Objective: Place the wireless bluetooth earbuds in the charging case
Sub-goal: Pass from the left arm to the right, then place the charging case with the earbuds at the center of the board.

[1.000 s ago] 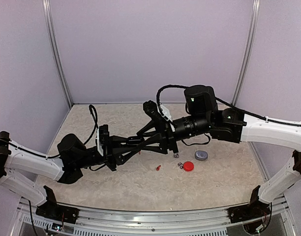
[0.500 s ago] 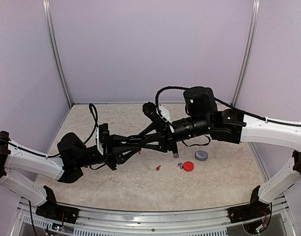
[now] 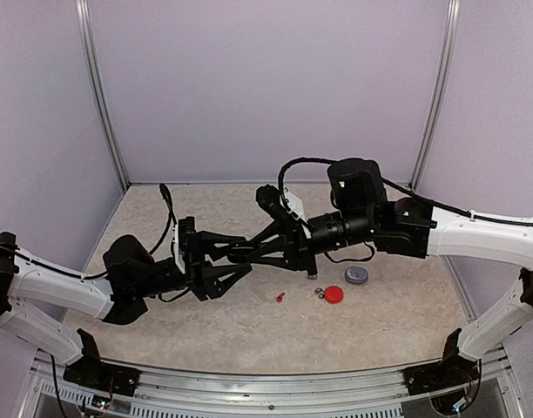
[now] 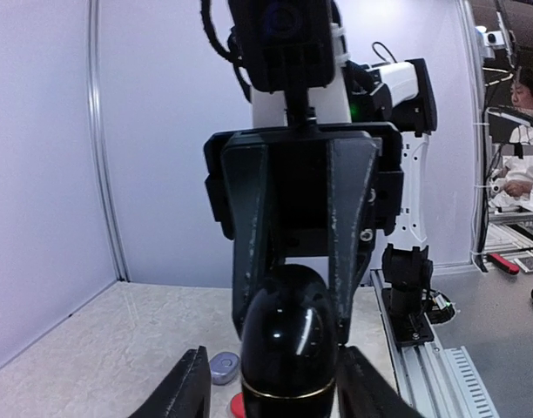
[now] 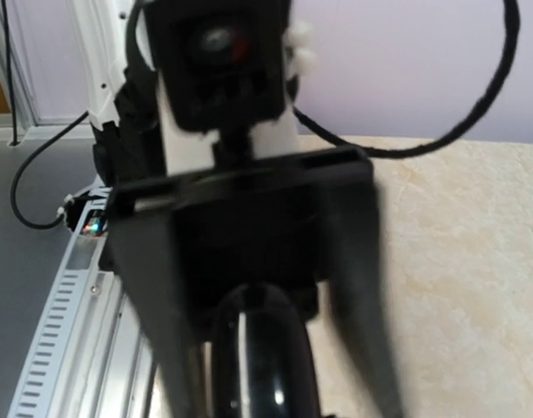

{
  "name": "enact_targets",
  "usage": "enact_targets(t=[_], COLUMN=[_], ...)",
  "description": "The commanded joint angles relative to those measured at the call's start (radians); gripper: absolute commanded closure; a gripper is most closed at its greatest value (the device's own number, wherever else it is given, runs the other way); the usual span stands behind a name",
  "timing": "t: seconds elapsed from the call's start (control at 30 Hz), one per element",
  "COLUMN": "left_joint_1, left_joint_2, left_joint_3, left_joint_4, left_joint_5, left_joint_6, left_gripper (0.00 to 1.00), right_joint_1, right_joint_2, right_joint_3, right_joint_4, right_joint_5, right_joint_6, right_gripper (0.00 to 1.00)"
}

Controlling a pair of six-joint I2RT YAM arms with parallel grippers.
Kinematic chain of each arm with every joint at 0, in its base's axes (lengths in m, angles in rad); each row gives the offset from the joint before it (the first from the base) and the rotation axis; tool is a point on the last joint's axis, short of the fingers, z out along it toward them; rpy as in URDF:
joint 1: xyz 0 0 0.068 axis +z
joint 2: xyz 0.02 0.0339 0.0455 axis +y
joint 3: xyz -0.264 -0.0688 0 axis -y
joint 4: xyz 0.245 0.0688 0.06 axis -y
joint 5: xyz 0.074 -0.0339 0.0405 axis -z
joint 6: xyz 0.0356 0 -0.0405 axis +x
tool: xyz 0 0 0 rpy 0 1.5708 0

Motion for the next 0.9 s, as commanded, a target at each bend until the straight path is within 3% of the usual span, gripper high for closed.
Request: enact_targets(t=[0.0, 0.07, 0.1, 0.3, 0.37, 0.63, 0.87], left_joint_1=[0.0, 0.007, 0.01, 0.045, 0.053, 0.073, 0.092], left_joint_2=[-0.021, -0.034, -0.041, -0.089, -0.115, -0.217, -0.245], left_joint_3=[-0.008, -0.026, -0.034, -0.073, -0.08, 0.003, -0.015], left_joint_4=[0.019, 0.029, 0.033, 0.028, 0.018, -0.318, -0.366], left_joint_5=[-0.079, -0.111, -0.122, -0.221, -0.321, -0.686, -0.763], left_joint_6=[-0.016, -0.033, -0.041, -0.105, -0.161, -0.307, -0.403], left_gripper=[0.3, 0.07, 0.02, 0.01, 0.01, 0.01, 0.01], right_joint_1=[-0.065, -0.102, -0.122, -0.255, -0.308, -0.556, -0.702], right_joint_2=[-0.05, -0.065, -0.068, -0.042, -0.027, 0.119, 0.352], right_joint_3=[-0.043, -0.059, -0.065, -0.085, -0.105, -0.101, -0.005], right_joint_4=[0.071, 0.09, 0.098, 0.113, 0.123, 0.164, 0.144], right_joint_5=[-0.013, -0.027, -0.035, -0.062, -0.066, -0.053, -0.059], right_joint_6=[0.083, 0.111, 0.125, 0.196, 0.222, 0.317, 0.333], right_gripper=[0.91, 0.92, 0.92, 0.92, 0.92, 0.92, 0.92])
